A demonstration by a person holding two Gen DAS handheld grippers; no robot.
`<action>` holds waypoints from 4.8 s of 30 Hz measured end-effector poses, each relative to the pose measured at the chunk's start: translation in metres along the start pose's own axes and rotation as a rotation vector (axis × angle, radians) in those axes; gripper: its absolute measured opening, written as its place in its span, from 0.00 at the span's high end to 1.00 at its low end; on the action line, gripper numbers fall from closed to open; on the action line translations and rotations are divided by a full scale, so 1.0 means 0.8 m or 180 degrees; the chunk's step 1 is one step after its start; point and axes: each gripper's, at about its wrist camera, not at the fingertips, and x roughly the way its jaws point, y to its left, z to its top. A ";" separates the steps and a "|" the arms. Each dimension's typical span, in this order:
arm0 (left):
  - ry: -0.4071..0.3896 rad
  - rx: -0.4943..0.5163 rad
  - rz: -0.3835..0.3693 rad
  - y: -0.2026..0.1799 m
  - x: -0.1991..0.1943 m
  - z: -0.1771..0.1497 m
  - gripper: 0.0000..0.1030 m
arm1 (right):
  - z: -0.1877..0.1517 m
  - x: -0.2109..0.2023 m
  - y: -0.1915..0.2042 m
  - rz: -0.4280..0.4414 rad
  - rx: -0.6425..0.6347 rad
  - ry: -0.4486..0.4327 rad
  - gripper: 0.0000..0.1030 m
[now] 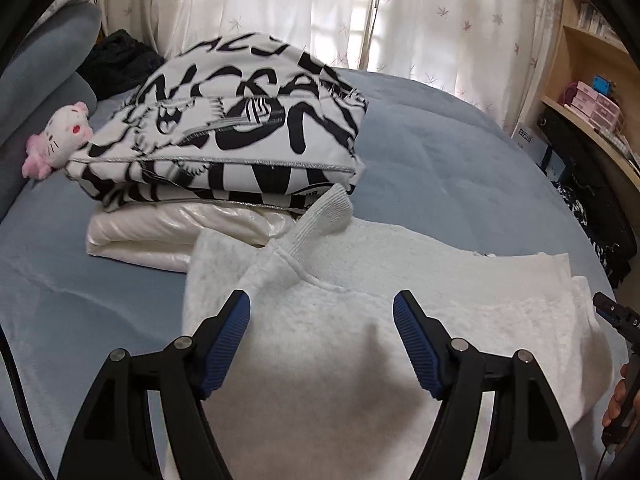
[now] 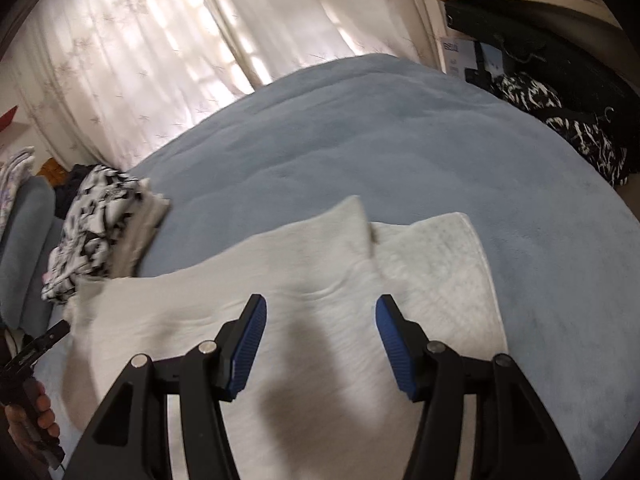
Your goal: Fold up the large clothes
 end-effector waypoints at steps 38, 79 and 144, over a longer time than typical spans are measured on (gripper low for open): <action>0.0335 -0.0979 -0.1175 0.047 -0.120 -0.219 0.20 | -0.143 -0.115 0.123 0.0630 -0.0444 0.0147 0.45; -0.1127 -0.0428 -0.0694 -0.011 -0.057 -0.114 0.88 | -0.103 0.080 0.214 0.0133 -0.1018 0.0020 0.88; -0.0254 0.1377 -0.1303 -0.506 -0.046 -0.149 0.86 | -0.099 -0.103 -0.179 0.0914 0.1532 -0.0077 0.86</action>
